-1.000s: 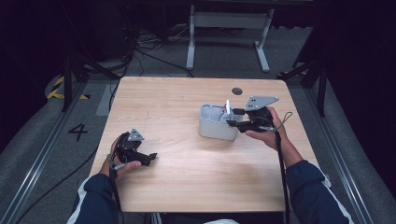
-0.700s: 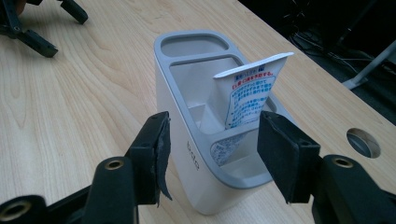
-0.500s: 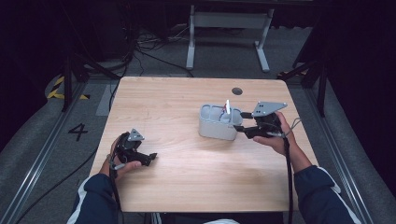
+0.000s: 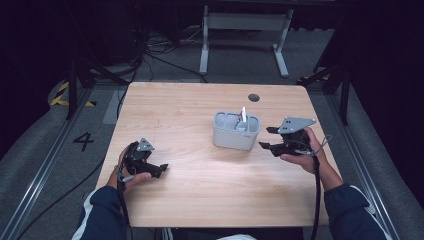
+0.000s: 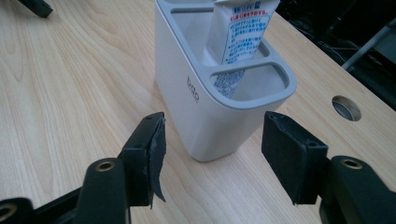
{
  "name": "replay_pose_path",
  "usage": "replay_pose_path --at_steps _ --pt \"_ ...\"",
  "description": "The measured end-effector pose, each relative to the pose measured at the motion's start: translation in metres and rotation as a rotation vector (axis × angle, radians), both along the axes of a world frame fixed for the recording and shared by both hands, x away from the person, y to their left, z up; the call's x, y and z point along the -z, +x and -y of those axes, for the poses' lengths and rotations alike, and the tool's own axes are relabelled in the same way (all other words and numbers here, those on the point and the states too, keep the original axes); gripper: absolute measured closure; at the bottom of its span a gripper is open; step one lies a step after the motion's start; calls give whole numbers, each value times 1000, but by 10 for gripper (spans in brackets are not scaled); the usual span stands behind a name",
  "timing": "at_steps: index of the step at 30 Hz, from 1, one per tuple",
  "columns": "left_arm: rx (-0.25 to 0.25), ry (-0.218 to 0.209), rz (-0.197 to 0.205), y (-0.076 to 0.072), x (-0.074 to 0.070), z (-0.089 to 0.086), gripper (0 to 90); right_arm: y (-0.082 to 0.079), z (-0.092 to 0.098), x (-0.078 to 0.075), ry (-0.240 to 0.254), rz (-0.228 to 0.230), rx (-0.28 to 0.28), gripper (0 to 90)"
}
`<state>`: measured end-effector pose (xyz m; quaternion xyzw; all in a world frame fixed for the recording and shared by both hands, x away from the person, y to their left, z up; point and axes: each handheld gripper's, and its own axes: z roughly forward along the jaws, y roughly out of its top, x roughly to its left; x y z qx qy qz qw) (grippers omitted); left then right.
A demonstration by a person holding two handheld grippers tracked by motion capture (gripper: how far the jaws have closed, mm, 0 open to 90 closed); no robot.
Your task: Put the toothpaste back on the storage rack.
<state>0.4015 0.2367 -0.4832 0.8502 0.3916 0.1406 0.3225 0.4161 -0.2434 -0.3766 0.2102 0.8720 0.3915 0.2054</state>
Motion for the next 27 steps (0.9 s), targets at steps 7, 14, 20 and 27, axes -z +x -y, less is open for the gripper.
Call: replay_pose_path --at_steps 7,14,20,27 --pt "-1 -2 1 0 0 0 1 -6 8 4 -13 3 12 399" --pt "-1 -2 2 0 0 0 2 -14 14 14 -40 -2 13 387" --pt "1 0 1 0 0 0 1 -21 21 22 -68 6 16 381" --pt "-1 -1 2 0 0 0 1 -26 31 31 -85 -8 33 372"
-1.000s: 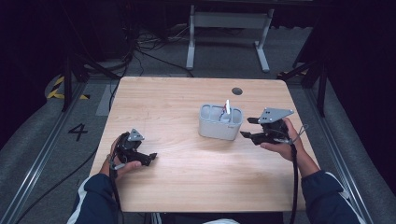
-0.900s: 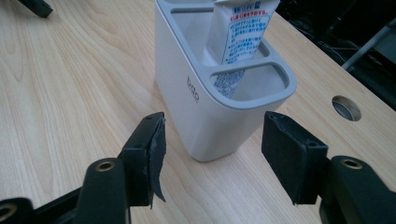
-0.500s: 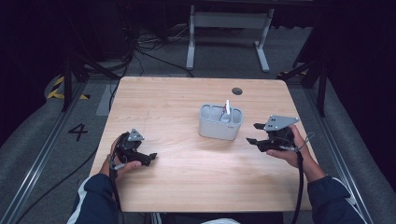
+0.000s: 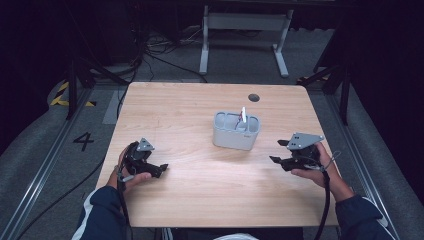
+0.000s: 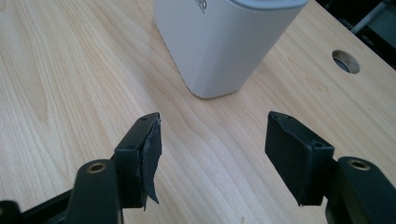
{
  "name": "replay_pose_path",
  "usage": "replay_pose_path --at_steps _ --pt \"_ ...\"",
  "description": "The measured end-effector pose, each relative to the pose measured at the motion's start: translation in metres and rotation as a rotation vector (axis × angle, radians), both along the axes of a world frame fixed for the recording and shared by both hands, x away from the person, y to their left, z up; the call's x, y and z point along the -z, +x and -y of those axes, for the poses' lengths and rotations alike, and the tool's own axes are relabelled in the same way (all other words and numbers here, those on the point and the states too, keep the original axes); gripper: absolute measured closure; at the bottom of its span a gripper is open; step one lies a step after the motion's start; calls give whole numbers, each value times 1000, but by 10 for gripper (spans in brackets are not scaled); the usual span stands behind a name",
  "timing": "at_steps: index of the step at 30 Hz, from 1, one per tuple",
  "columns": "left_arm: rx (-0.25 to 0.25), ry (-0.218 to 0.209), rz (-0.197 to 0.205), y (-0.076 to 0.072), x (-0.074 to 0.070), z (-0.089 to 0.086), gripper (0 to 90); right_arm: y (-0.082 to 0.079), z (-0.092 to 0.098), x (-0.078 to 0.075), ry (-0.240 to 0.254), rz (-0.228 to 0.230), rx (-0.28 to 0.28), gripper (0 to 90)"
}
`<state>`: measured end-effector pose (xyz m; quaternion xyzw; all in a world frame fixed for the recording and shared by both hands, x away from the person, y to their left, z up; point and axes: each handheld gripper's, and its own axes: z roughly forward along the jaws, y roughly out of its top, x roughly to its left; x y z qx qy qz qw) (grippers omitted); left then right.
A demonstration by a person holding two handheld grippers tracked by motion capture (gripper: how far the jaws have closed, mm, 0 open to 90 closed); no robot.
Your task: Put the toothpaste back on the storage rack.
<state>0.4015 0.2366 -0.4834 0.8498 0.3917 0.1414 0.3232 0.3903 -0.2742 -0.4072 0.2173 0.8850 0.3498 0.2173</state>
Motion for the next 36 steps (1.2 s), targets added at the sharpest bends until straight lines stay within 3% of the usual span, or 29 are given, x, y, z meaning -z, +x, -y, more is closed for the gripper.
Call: replay_pose_path --at_steps 27,36 --pt "-2 -1 0 0 0 0 2 -18 50 32 -50 -28 104 340" --pt "-3 1 2 0 0 0 2 -25 65 41 -17 -51 154 293"
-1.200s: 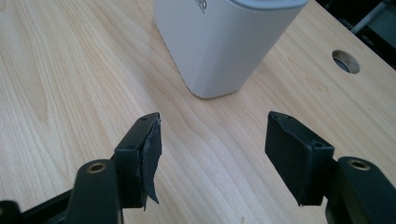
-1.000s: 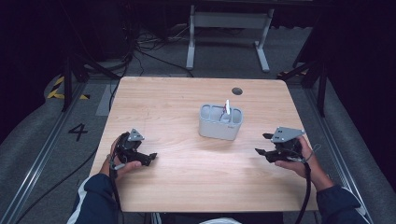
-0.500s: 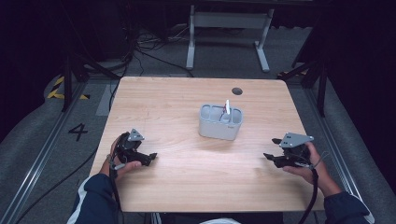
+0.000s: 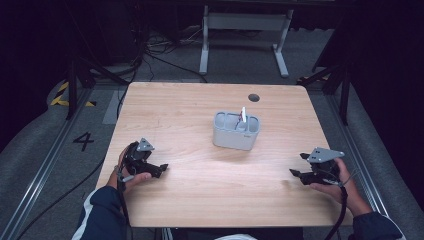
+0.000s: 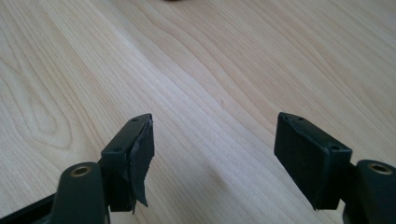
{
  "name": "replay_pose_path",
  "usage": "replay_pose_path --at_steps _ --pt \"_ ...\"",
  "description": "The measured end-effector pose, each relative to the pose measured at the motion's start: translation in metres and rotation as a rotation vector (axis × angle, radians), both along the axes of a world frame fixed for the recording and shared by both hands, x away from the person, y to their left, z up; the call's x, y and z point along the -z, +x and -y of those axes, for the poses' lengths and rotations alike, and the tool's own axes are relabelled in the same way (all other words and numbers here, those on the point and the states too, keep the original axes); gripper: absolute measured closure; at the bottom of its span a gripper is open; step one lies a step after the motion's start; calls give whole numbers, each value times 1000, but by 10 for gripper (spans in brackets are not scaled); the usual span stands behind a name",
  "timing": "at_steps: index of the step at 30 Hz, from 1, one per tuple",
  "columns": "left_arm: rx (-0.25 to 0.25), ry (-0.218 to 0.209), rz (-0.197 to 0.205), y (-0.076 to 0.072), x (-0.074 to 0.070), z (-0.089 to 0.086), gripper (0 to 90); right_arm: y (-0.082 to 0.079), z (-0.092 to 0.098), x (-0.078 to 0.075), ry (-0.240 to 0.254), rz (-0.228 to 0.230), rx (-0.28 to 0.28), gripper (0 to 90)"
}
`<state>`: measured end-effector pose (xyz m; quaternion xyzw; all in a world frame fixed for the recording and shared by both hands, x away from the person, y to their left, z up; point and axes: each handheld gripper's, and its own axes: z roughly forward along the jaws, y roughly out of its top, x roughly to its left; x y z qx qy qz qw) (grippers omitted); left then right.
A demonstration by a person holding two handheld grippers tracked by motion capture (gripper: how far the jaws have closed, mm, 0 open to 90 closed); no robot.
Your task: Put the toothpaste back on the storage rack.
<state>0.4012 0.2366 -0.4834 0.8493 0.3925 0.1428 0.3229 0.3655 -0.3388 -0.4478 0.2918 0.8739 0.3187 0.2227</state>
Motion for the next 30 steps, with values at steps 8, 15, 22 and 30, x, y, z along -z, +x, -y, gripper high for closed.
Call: replay_pose_path --at_steps 8,15,22,30 --pt "-4 -2 -3 0 0 0 2 -8 16 9 45 -20 54 265" --pt "-5 -2 -2 0 0 0 2 -16 36 21 107 -49 147 220" --pt "2 -2 3 1 0 0 1 -21 55 32 167 -81 225 213" --pt "-6 0 2 0 0 1 1 -20 60 39 194 -94 241 181"
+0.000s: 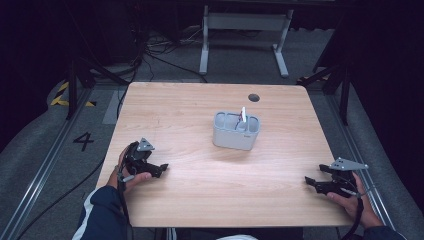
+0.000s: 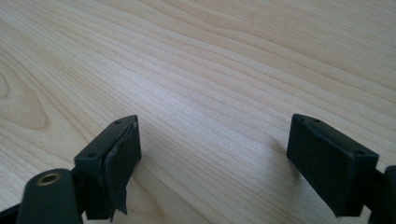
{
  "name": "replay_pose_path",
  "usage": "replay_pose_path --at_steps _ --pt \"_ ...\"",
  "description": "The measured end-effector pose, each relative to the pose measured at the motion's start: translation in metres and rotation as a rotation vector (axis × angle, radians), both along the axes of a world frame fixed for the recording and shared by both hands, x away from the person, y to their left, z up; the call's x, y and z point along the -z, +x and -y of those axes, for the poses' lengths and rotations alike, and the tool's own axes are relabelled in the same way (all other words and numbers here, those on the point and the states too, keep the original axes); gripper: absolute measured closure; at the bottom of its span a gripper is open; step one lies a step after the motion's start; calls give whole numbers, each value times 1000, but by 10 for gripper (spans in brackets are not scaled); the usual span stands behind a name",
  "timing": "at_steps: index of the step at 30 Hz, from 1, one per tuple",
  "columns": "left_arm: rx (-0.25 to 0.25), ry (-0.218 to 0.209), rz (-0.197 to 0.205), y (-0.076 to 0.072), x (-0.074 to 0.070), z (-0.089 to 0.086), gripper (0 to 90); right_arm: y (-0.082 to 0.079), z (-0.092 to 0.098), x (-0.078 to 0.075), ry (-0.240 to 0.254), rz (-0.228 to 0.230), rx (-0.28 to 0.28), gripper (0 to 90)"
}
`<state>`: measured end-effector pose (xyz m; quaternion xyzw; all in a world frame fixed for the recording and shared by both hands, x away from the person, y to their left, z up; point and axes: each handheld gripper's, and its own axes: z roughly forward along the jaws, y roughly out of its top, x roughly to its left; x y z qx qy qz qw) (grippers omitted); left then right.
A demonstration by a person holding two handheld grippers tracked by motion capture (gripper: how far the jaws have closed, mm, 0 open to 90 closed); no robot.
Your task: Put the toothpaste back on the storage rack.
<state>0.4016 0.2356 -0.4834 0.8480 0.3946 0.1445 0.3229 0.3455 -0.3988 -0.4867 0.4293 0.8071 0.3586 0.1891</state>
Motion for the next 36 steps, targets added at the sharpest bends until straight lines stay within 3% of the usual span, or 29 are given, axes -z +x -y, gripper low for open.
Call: replay_pose_path --at_steps 36 --pt "-15 -6 -3 0 0 2 1 2 -1 0 5 -4 -4 167"
